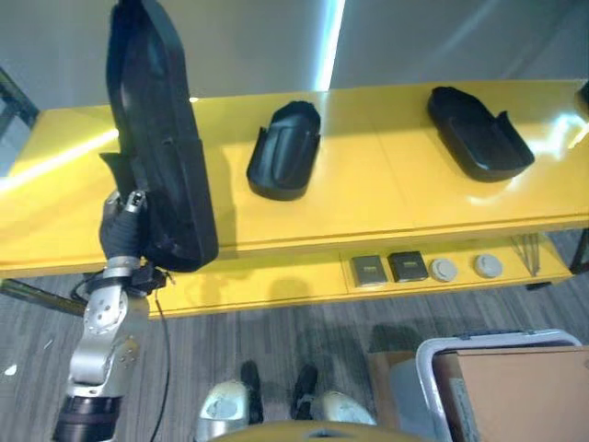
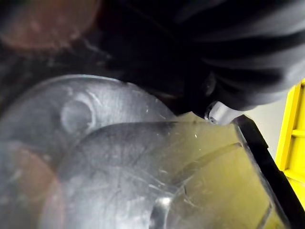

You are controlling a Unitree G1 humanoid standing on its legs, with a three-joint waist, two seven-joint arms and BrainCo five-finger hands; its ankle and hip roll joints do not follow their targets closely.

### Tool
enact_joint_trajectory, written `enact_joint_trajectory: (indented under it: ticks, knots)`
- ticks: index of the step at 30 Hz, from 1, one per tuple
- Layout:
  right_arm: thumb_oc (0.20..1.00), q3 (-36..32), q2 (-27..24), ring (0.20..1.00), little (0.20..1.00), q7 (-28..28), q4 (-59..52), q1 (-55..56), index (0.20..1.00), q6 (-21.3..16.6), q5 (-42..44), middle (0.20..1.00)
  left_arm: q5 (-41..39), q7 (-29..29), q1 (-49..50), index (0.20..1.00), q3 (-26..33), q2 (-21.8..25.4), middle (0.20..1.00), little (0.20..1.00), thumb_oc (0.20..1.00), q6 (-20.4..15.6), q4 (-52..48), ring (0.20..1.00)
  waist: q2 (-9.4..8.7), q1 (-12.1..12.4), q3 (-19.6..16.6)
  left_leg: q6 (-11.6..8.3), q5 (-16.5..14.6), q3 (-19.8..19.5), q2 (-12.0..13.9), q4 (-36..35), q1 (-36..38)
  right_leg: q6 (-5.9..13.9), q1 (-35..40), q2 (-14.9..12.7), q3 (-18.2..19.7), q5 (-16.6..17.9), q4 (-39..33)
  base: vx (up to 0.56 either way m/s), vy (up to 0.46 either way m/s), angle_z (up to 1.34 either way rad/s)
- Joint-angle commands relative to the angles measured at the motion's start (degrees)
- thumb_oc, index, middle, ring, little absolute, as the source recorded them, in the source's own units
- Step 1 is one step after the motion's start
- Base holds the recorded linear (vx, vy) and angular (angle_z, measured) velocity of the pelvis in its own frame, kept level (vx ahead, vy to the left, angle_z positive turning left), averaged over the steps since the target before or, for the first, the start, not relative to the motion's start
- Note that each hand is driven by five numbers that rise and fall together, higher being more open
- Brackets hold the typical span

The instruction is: Move parts from the plastic box to the shelf.

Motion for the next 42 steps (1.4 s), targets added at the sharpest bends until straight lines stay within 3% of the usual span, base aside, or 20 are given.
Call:
enact_joint_trajectory:
  ticks: [1,3,5,11,14,17,18,21,23,26,27,28,32,33,36,40,41,42]
  knots:
    - [1.0,3.1,3.9,1.0,1.0,14.3,2.8,-1.2,1.0,2.0,-9.9,1.0,-2.2,-1.0,-4.2,0.2,1.4,0.1,0.2,0.2,0.2,-3.6,-5.3,0.2,1.17,-1.1,-1.0,-2.56,5.2,-1.4,6.7,-1.9,0.9,7.93,1.1,-2.2,2.9,-3.3,2.2,0.05,0.261,0.15]
    - [1.0,3.6,3.1,1.0,1.0,18.6,4.2,-0.7,1.0,2.5,-14.1,1.0,-2.7,-1.5,-4.5,0.2,1.4,-0.3,0.2,0.2,0.2,-2.9,-5.5,0.2,1.36,-1.5,-1.4,-3.98,11.0,-1.1,10.2,-4.1,1.4,7.4,1.1,-2.7,2.4,-2.8,1.9,-0.01,0.31,0.09]
    - [1.0,3.4,2.2,1.0,1.0,20.0,5.2,0.0,1.0,2.3,-16.2,1.0,-2.8,-2.1,-5.0,0.2,1.3,-0.6,0.2,0.2,0.2,-2.2,-5.3,0.2,1.44,-1.8,-2.0,-4.91,13.6,-2.4,12.5,-5.1,1.9,7.7,1.2,-3.9,2.9,-2.9,2.2,0.01,0.409,0.09]
    - [1.0,2.1,2.3,1.0,1.0,17.8,5.6,-0.4,1.0,0.9,-19.0,1.0,-2.3,-3.3,-5.7,0.2,2.1,0.2,0.2,0.2,0.2,-0.3,-4.7,0.2,1.66,-1.4,-2.1,-2.27,4.0,-2.1,9.2,-2.8,3.6,11.28,-0.5,-9.3,4.2,-1.9,6.8,0.01,0.393,-0.21]
    - [1.0,1.7,4.0,1.0,1.0,15.5,6.3,0.3,1.0,-0.5,-18.5,1.0,-2.1,-3.6,-6.5,0.2,2.5,1.7,0.2,0.2,0.2,0.6,-4.1,0.2,1.08,-0.9,-1.4,0.43,-1.8,-1.8,6.5,0.6,3.2,14.02,0.0,-12.9,4.8,-0.6,8.0,0.0,0.371,0.01]
    - [1.0,1.1,4.9,1.0,1.0,11.7,5.7,1.0,1.0,-0.8,-17.8,1.0,-2.5,-2.8,-7.0,0.2,2.9,2.5,0.2,0.2,0.2,2.5,-4.4,0.2,1.22,-0.5,-0.9,2.44,-3.8,-2.2,3.9,1.1,3.3,15.47,0.6,-15.9,4.1,0.7,8.4,-0.04,0.42,-0.05]
    - [1.0,0.8,5.0,1.0,1.0,10.4,4.2,1.5,1.0,-1.1,-16.5,1.0,-2.2,-1.9,-7.5,0.2,2.1,3.2,0.2,0.2,0.2,2.9,-4.2,0.2,1.31,-0.1,-0.4,4.05,-5.3,-2.6,1.3,1.9,2.6,16.31,0.4,-18.8,3.4,3.8,8.7,-0.09,0.446,-0.02]
    - [1.0,-0.3,5.7,1.0,1.0,9.1,2.2,2.1,1.0,-1.4,-15.7,1.0,-0.4,-1.9,-6.9,0.2,2.5,3.6,0.2,0.2,0.2,3.1,-3.7,0.2,1.33,0.1,0.1,5.01,-7.3,-2.6,-1.0,1.2,3.5,17.86,-0.9,-20.8,2.8,6.9,10.8,-0.05,0.342,0.0]
    - [1.0,-0.8,6.1,1.0,1.0,7.1,1.2,2.3,1.0,-2.2,-13.3,1.0,1.2,-2.0,-5.6,0.2,3.5,3.8,0.2,0.2,0.2,2.8,-3.5,0.2,1.59,0.1,0.2,5.72,-7.4,-2.0,-2.1,-0.5,4.4,18.09,-2.4,-20.2,2.5,6.8,13.4,-0.03,0.268,-0.28]
    - [1.0,-0.6,6.7,1.0,1.0,5.2,-0.1,3.0,1.0,-4.2,-9.6,1.0,3.0,0.4,-3.9,0.2,5.0,4.4,0.2,0.2,0.2,2.5,-3.4,0.2,2.1,-0.7,-0.5,6.89,-6.3,-2.1,-3.9,-5.7,6.2,17.73,-6.0,-13.9,3.3,3.0,17.4,-0.01,0.153,-0.18]
    - [1.0,-0.4,6.7,1.0,1.0,5.1,0.0,3.1,1.0,-4.2,-9.3,1.0,3.1,0.5,-3.8,0.2,5.1,4.4,0.2,0.2,0.2,2.5,-3.4,0.2,2.09,-0.7,-0.6,6.87,-6.2,-2.1,-4.0,-5.8,6.3,17.66,-6.0,-13.5,3.2,2.6,17.2,0.01,0.025,-0.15]
    - [1.0,0.4,7.0,1.0,1.0,4.7,-0.2,3.3,1.0,-4.5,-8.8,1.0,4.0,1.2,-3.6,0.2,5.3,4.1,0.2,0.2,0.2,3.1,-3.8,0.2,2.14,-0.4,-0.9,6.64,-5.8,-2.0,-4.1,-6.6,6.5,17.11,-4.9,-12.3,2.2,0.7,15.2,0.02,-0.044,-0.01]
    - [1.0,3.1,6.7,1.0,1.0,5.2,-0.5,1.6,1.0,-4.5,-8.6,1.0,6.4,6.0,-4.1,0.2,4.3,3.0,0.2,0.2,0.2,4.2,-3.1,0.2,2.0,0.1,-2.2,5.46,-3.5,-3.0,-3.7,-9.2,6.5,15.02,-1.5,-8.8,3.0,-0.4,6.9,0.0,-0.097,0.08]
    - [1.0,4.2,6.3,1.0,1.0,6.3,-1.6,0.9,1.0,-3.9,-8.4,1.0,8.2,7.5,-4.0,0.2,4.1,2.7,0.2,0.2,0.2,4.7,-1.9,0.2,1.83,0.3,-2.5,5.13,-1.9,-1.8,-3.2,-9.7,5.9,14.13,-0.7,-8.2,2.2,0.7,4.6,-0.04,-0.095,0.01]
    - [1.0,4.8,5.8,1.0,1.0,8.1,-2.8,0.6,1.0,-3.2,-7.8,1.0,10.5,8.9,-4.1,0.2,4.1,2.8,0.2,0.2,0.2,4.6,0.4,0.2,1.74,0.2,-3.1,4.45,-1.0,-1.5,-2.7,-10.7,6.2,13.74,0.6,-7.3,2.2,0.7,2.7,0.01,-0.064,-0.04]
    - [1.0,5.1,6.0,1.0,1.0,8.3,-3.8,1.5,1.0,-3.4,-9.5,1.0,14.3,8.7,-5.1,0.2,4.5,4.2,0.2,0.2,0.2,9.0,4.4,0.2,1.91,-0.7,-4.0,3.66,-1.5,-1.6,-2.4,-11.6,7.5,13.95,2.3,-6.6,3.0,-0.4,1.1,0.11,-0.047,0.0]
    - [1.0,5.8,6.0,1.0,1.0,8.9,-5.4,2.1,1.0,-2.4,-10.1,1.0,16.2,8.4,-6.2,0.2,4.4,5.4,0.2,0.2,0.2,11.4,6.9,0.2,2.2,-1.6,-4.2,3.51,-1.6,-1.1,-2.2,-11.7,7.9,13.87,2.7,-6.5,3.2,-0.7,0.8,0.05,-0.016,0.02]
    - [1.0,5.8,6.0,1.0,1.0,9.0,-5.5,2.1,1.0,-2.4,-10.2,1.0,16.2,8.4,-6.2,0.2,4.4,5.4,0.2,0.2,0.2,11.5,6.9,0.2,2.2,-1.6,-4.1,3.51,-1.5,-1.1,-2.2,-11.7,7.9,13.87,2.7,-6.5,3.2,-0.7,0.7,0.07,-0.012,0.0]
